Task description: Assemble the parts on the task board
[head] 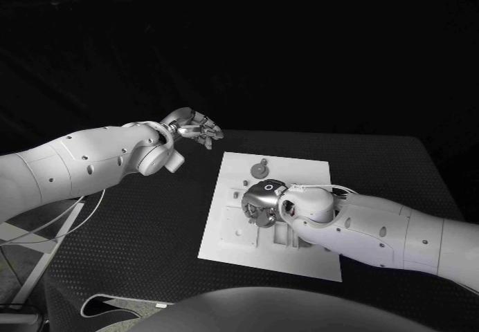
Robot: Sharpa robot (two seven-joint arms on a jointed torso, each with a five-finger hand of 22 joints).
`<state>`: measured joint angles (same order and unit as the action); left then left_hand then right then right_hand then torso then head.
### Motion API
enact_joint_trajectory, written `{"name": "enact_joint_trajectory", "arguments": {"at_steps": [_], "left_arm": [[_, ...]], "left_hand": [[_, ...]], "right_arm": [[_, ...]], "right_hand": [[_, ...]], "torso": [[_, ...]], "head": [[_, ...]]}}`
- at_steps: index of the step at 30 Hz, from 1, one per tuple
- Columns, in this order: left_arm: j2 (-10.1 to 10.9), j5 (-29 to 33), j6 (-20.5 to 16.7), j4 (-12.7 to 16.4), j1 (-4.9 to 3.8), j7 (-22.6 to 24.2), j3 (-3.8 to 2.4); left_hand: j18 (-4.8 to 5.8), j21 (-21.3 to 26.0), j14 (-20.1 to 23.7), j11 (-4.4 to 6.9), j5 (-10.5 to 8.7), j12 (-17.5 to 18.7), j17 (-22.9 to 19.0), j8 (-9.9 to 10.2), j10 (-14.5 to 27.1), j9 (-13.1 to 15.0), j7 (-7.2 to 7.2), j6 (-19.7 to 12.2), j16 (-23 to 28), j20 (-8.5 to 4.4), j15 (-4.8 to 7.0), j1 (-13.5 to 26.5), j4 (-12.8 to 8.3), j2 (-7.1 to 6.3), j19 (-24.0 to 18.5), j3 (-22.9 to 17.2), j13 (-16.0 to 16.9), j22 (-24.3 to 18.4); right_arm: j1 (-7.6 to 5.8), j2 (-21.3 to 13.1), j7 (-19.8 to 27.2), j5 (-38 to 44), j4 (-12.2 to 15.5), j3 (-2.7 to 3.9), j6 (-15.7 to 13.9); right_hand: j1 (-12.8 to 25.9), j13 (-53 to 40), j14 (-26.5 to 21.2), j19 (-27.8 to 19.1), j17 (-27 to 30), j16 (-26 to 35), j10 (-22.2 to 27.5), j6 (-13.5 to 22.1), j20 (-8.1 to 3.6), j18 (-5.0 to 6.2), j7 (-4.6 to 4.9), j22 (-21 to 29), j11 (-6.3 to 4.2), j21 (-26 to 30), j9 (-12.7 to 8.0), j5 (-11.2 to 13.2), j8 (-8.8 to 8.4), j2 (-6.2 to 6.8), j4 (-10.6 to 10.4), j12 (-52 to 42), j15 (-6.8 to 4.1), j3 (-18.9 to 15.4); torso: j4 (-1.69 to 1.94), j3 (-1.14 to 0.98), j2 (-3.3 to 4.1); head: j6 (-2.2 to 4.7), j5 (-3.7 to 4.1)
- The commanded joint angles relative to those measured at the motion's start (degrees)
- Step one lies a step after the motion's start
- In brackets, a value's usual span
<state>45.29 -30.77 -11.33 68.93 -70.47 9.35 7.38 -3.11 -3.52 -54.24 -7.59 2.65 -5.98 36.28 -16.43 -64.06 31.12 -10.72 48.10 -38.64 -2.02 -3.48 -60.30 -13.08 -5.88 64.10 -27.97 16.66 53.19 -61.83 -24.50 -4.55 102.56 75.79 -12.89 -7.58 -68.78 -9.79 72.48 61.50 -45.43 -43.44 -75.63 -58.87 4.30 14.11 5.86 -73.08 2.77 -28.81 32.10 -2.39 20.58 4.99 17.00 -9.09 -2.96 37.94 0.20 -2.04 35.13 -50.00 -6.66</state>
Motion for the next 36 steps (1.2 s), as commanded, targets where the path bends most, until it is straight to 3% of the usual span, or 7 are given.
{"name": "enact_joint_trajectory", "arguments": {"at_steps": [1,36], "left_arm": [[-0.1,0.4,0.5,0.0,-0.05,0.3,-0.03],[-0.1,0.5,0.8,0.0,-0.05,0.1,-0.03]], "left_hand": [[-0.9,-0.4,-0.3,-0.14,0.22,-0.2,0.1,-0.3,0.5,-0.1,0.03,-0.4,0.3,-0.04,-0.03,0.2,0.4,-0.02,0.5,-0.1,-0.1,-0.1],[-0.88,-0.4,-0.3,-0.16,0.22,-0.3,0.3,-0.3,0.5,-0.1,0.02,-0.4,0.5,-0.04,-0.04,0.2,0.4,-0.08,0.5,0.0,-0.1,-0.2]], "right_arm": [[0.02,0.0,-0.4,0.8,-0.1,0.04,-0.5],[0.02,0.2,-0.3,1.1,-0.5,0.03,1.0]], "right_hand": [[-0.1,-0.1,0.1,0.4,-0.1,-0.2,-0.1,-0.4,-0.06,0.89,0.08,-0.1,0.17,0.1,0.1,-0.4,0.18,-0.45,-0.1,0.3,-0.33,0.2],[0.0,-0.2,0.1,0.4,-0.1,-0.2,-0.2,-0.4,-0.06,0.89,0.09,-0.1,0.18,0.2,0.2,-0.4,0.15,-0.47,-0.1,0.4,-0.32,0.2]], "torso": [[0.01,-0.03,0.01],[-0.04,0.03,-0.01]], "head": [[0.0,-0.08],[0.0,-0.13]]}}
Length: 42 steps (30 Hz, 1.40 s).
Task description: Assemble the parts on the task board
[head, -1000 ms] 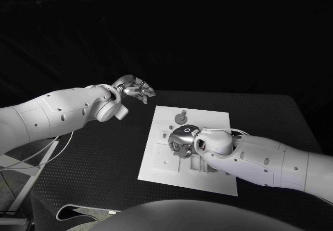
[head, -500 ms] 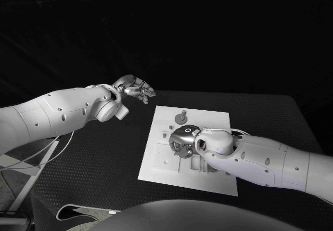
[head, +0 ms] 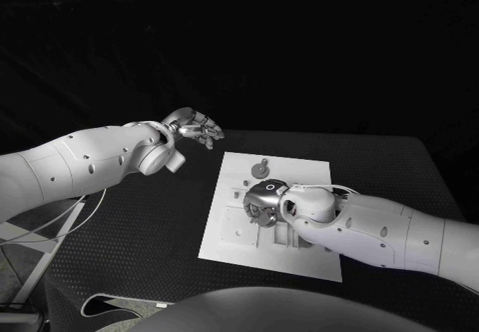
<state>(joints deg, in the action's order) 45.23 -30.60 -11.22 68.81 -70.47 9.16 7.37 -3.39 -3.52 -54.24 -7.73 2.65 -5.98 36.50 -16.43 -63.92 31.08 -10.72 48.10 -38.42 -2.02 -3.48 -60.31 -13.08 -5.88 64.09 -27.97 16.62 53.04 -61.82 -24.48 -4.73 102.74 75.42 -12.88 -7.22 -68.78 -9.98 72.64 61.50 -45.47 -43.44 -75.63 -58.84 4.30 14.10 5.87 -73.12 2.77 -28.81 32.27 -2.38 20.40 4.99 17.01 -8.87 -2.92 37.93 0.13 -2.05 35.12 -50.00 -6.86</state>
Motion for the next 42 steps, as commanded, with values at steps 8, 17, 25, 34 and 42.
{"name": "enact_joint_trajectory", "arguments": {"at_steps": [8,17,25,34,42], "left_arm": [[0.0,0.3,0.7,0.2,-0.05,0.3,-0.02],[0.0,0.3,0.7,0.1,-0.06,0.2,-0.02],[0.0,0.3,0.7,0.2,-0.06,0.2,-0.02],[0.0,0.3,0.6,0.2,-0.06,0.2,-0.02],[0.1,0.3,0.6,0.3,-0.06,0.1,-0.02]], "left_hand": [[-0.6,-0.4,-0.3,-0.02,0.22,-0.3,0.1,-0.3,0.4,-0.1,0.01,-0.4,0.3,-0.05,-0.05,0.2,0.5,-0.08,0.5,0.0,-0.1,-0.1],[-0.59,-0.4,-0.3,-0.02,0.22,-0.3,0.1,-0.3,0.4,-0.1,0.01,-0.4,0.3,-0.05,-0.05,0.2,0.5,-0.08,0.5,0.0,-0.1,-0.1],[-0.59,-0.4,-0.4,-0.02,0.22,-0.3,0.2,-0.3,0.4,-0.1,0.01,-0.4,0.3,-0.05,-0.05,0.2,0.5,-0.08,0.5,0.0,-0.1,-0.1],[-0.59,-0.4,-0.4,-0.02,0.22,-0.3,0.2,-0.3,0.4,-0.1,0.01,-0.4,0.4,-0.05,-0.05,0.1,0.5,-0.09,0.5,0.0,-0.1,-0.2],[-0.59,-0.4,-0.4,-0.02,0.22,-0.4,0.3,-0.3,0.4,-0.1,0.01,-0.4,0.4,-0.05,-0.05,0.1,0.5,-0.09,0.5,0.0,-0.1,-0.2]], "right_arm": [[0.16,0.8,0.2,0.9,-0.5,0.01,1.3],[0.39,1.0,0.3,0.7,-0.7,-0.01,2.2],[0.74,1.3,0.6,0.7,-0.8,-0.04,2.5],[1.04,1.8,0.9,-0.3,-0.8,-0.08,3.0],[1.12,1.7,0.9,-0.4,-1.1,-0.1,3.0]], "right_hand": [[0.0,0.0,0.0,0.4,-0.1,-0.2,-0.2,-0.4,-0.06,0.9,0.08,-0.1,0.18,0.2,0.1,-0.4,0.32,-0.48,-0.1,0.2,-0.36,0.2],[0.0,-0.1,-0.1,0.4,-0.1,-0.2,-0.2,-0.4,-0.05,0.9,0.09,-0.1,0.19,0.2,0.1,-0.4,0.31,-0.5,-0.2,0.3,-0.35,0.2],[0.1,-0.1,-0.1,0.3,-0.1,-0.2,-0.1,-0.3,-0.04,0.9,0.1,-0.1,0.2,0.3,0.2,-0.4,0.28,-0.53,-0.2,0.3,-0.34,0.2],[0.1,-0.2,-0.1,0.3,-0.1,-0.1,-0.1,-0.3,-0.02,0.9,0.13,-0.2,0.22,0.3,0.2,-0.4,0.25,-0.6,-0.2,0.4,-0.32,0.2],[0.2,-0.2,-0.1,0.3,-0.1,-0.1,-0.1,-0.2,-0.01,0.9,0.15,-0.2,0.24,0.3,0.3,-0.4,0.22,-0.65,-0.2,0.5,-0.31,0.2]], "torso": [[0.04,0.03,0.02],[0.08,0.02,0.02],[0.04,0.03,0.0],[0.06,0.04,0.01],[0.03,0.06,0.0]], "head": [[0.0,0.0],[0.0,-0.02],[0.0,-0.15],[0.0,-0.17],[0.0,-0.15]]}}
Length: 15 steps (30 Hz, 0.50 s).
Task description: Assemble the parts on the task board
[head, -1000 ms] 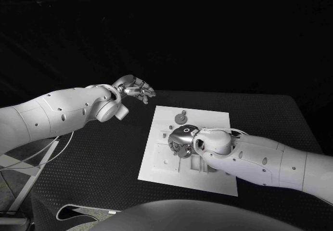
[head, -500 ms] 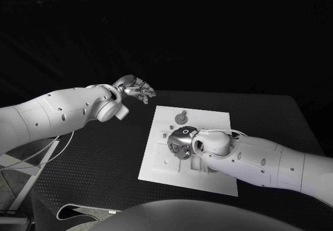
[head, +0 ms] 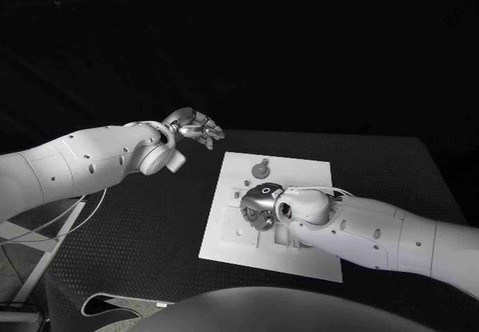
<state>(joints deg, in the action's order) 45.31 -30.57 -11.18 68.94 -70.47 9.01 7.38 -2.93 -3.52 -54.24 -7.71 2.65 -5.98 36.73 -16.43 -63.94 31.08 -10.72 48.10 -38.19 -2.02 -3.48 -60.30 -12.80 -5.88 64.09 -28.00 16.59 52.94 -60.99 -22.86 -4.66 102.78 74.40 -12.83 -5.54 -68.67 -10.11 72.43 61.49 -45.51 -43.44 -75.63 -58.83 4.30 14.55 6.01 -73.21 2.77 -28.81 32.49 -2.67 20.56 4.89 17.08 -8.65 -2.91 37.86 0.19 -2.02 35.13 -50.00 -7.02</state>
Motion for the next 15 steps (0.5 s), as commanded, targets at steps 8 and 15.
{"name": "enact_joint_trajectory", "arguments": {"at_steps": [8,15], "left_arm": [[0.0,0.3,0.6,0.1,-0.06,-0.1,-0.03],[0.1,0.7,0.4,0.1,-0.06,-0.3,-0.02]], "left_hand": [[-1.03,-0.4,-0.4,-0.05,0.22,-0.4,0.1,-0.3,0.5,-0.1,0.0,-0.5,0.2,-0.04,-0.06,0.2,0.3,-0.11,0.5,0.1,-0.1,-0.1],[-1.01,-0.4,-0.3,-0.15,0.22,-0.3,0.3,0.3,0.8,-0.4,-0.44,-1.5,0.5,-0.02,-0.1,0.3,0.6,-0.25,0.4,0.2,-0.2,-0.3]], "right_arm": [[0.3,0.0,2.1,-2.5,-0.8,-0.16,-0.1],[0.29,-0.2,2.1,-3.7,-1.0,-0.16,-2.6]], "right_hand": [[0.4,-0.1,0.2,0.5,-0.2,-0.3,0.6,0.5,-0.03,0.45,0.31,-0.2,0.47,0.4,0.1,-0.1,-0.36,-0.69,-0.2,0.9,-0.13,0.2],[1.0,0.0,0.0,0.5,-1.0,-1.2,3.0,7.4,-0.23,0.45,3.06,-0.9,1.36,0.1,-1.2,-0.1,-4.29,2.1,-0.2,2.7,0.65,-1.3]], "torso": [[-0.01,0.0,-0.03],[-0.06,0.0,-0.04]], "head": [[0.0,0.19],[0.0,0.21]]}}
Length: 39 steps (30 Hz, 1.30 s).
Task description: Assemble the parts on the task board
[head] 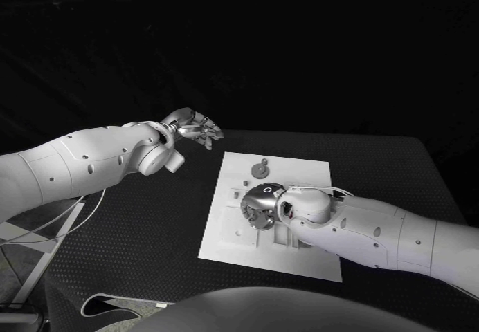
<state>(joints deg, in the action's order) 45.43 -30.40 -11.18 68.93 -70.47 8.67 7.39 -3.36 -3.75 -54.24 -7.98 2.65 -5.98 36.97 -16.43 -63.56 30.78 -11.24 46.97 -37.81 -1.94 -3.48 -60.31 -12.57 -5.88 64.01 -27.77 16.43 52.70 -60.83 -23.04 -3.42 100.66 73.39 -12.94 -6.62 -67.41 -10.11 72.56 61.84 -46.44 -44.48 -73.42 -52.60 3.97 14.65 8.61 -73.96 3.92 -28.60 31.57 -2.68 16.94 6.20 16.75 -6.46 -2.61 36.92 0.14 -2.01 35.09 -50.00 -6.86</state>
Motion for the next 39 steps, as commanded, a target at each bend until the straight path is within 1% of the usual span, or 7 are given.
{"name": "enact_joint_trajectory", "arguments": {"at_steps": [1,8,18,28,29,34,39], "left_arm": [[0.0,0.6,0.6,0.1,-0.06,0.1,-0.03],[0.0,0.6,0.7,0.1,-0.06,0.2,-0.03],[0.0,0.6,0.6,0.0,-0.06,0.2,-0.03],[0.3,0.6,0.5,-0.3,-0.05,0.4,-0.02],[0.3,0.6,0.4,-0.3,-0.05,0.4,-0.02],[0.6,0.6,0.3,-0.3,-0.05,0.5,-0.02],[0.8,0.6,0.3,-0.2,-0.05,0.5,0.0]], "left_hand": [[-0.58,-0.1,-0.3,0.12,0.22,-0.3,0.1,0.3,0.4,-0.1,0.06,-0.4,0.2,-0.09,-0.1,0.3,0.4,-0.25,0.5,-0.1,-0.1,-0.1],[-0.57,-0.1,-0.3,0.1,0.22,-0.4,0.2,0.3,0.4,-0.1,0.03,-0.5,0.3,-0.08,-0.11,0.4,0.6,-0.07,0.5,-0.1,-0.1,-0.2],[-0.57,-0.1,-0.3,0.1,0.22,-0.4,0.2,0.3,0.5,-0.1,0.03,-0.5,0.3,-0.08,-0.12,0.4,0.6,-0.08,0.4,-0.1,-0.1,-0.2],[-0.59,-0.2,-0.4,0.13,0.22,-0.4,0.3,0.2,0.4,0.0,0.07,-0.4,0.3,-0.1,-0.1,0.3,0.6,-0.06,0.5,-0.2,-0.1,-0.2],[-0.59,-0.2,-0.4,0.13,0.22,-0.4,0.3,0.2,0.4,0.0,0.07,-0.4,0.3,-0.1,-0.1,0.2,0.6,-0.07,0.5,-0.2,-0.1,-0.2],[-0.6,-0.2,-0.4,0.14,0.22,-0.5,0.4,0.2,0.4,0.0,0.09,-0.4,0.4,-0.11,-0.09,0.2,0.6,-0.1,0.5,-0.2,-0.1,-0.2],[-0.61,-0.2,-0.4,0.16,0.22,-0.5,0.4,0.1,0.4,0.0,0.1,-0.3,0.4,-0.11,-0.08,0.1,0.6,-0.11,0.5,-0.2,-0.1,-0.2]], "right_arm": [[0.12,0.0,0.7,-1.5,-0.1,-0.05,-1.6],[0.12,-0.1,-0.4,-0.5,-0.5,-0.05,-0.8],[0.11,-0.6,-1.1,-0.2,-0.2,-0.04,-2.2],[-1.97,-4.6,-1.1,-1.4,5.1,0.24,-6.6],[-2.18,-5.1,-1.0,-1.8,5.6,0.5,-7.0],[-3.63,-8.4,-0.5,-5.2,8.2,4.52,-7.6],[-6.27,-12.7,-0.6,-6.7,11.3,6.13,-6.9]], "right_hand": [[-0.5,0.1,-0.3,-0.1,-0.2,-0.1,1.4,2.0,0.15,0.34,0.8,-0.3,0.47,-0.1,-0.6,-0.1,-1.17,1.18,0.1,0.9,0.58,-0.4],[0.0,0.5,-1.6,-1.2,-0.3,0.0,4.0,3.7,0.63,0.15,-0.23,-0.8,1.57,0.3,-1.1,-0.1,-2.09,2.85,0.1,2.5,1.65,-1.4],[0.2,0.4,-1.8,-1.4,-0.5,-0.2,4.2,3.2,0.73,0.25,-0.29,-1.1,1.65,0.2,-1.0,-0.1,-1.7,2.78,0.1,2.5,1.73,-1.7],[0.3,0.1,-1.6,-1.2,-0.7,-0.5,4.0,2.7,0.77,0.35,0.11,-1.4,1.55,0.1,-0.9,-0.1,-1.42,3.11,0.0,2.4,1.63,-1.9],[0.5,0.1,-1.5,-1.1,-0.7,-0.6,4.0,2.8,0.76,0.35,0.17,-1.4,1.54,0.0,-1.0,-0.1,-1.46,3.22,0.0,2.4,1.62,-1.9],[1.7,-0.1,-0.5,0.1,-0.9,-1.2,3.9,3.3,0.46,0.35,0.2,-1.6,1.45,-0.4,-1.1,-0.1,-1.68,4.16,-0.2,2.4,1.5,-2.3],[3.5,-0.1,-0.1,0.7,-1.1,-1.7,4.8,3.4,0.2,0.35,0.16,-1.7,1.63,-0.7,-1.1,-0.1,-1.67,4.9,-0.2,2.7,1.66,-3.2]], "torso": [[-0.01,-0.02,0.0],[0.02,-0.07,0.03],[-0.02,-0.09,0.02],[-0.04,-0.02,-0.02],[-0.07,-0.04,-0.02],[-0.17,-0.13,0.07],[-0.2,-0.15,-0.02]], "head": [[0.0,0.03],[0.0,-0.06],[0.0,0.01],[0.0,0.55],[0.0,0.61],[0.0,1.07],[0.0,1.52]]}}
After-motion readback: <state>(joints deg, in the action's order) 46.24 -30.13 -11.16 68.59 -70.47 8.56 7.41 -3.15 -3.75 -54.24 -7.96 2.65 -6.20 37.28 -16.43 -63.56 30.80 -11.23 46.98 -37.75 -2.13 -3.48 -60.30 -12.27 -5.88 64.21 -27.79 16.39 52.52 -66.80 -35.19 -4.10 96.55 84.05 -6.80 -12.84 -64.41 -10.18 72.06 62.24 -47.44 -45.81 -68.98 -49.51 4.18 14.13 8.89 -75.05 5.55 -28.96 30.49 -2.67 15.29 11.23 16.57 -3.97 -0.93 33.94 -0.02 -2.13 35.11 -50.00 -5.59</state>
